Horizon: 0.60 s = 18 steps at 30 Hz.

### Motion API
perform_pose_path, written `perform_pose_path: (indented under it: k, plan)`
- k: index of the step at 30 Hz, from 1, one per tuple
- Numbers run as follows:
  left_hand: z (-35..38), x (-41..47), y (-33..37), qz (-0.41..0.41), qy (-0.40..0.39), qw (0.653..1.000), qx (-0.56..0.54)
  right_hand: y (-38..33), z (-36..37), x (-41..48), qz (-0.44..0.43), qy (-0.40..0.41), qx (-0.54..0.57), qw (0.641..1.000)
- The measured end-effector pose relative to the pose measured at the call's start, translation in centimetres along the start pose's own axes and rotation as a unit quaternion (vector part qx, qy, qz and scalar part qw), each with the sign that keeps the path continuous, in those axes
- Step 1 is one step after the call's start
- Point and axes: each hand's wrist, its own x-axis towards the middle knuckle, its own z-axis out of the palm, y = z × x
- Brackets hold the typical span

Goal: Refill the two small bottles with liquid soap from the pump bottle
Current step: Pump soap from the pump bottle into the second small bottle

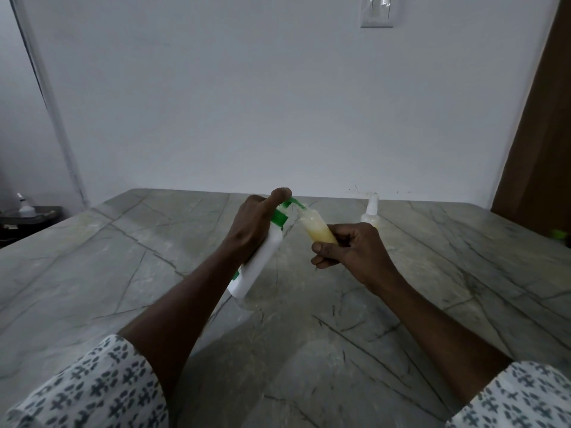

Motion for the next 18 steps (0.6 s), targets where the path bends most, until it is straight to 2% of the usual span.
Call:
perform_pose_path:
  k: [5, 12, 18]
  plan:
    - [0.16, 0.10, -0.08, 0.009, 0.022, 1.000, 0.004, 0.26, 0.12, -0.06, -0.003, -0.010, -0.015, 1.000]
    - [-0.02, 0.17, -0.36, 0.019, 0.015, 1.000, -0.001, -0.06, 0.13, 0.05, -0.006, 0.001, 0.003, 1.000]
    - [-0.06, 0.12, -0.06, -0.004, -0.017, 1.000, 0.014, -0.17, -0.08, 0.07, -0.005, 0.006, 0.006, 1.000]
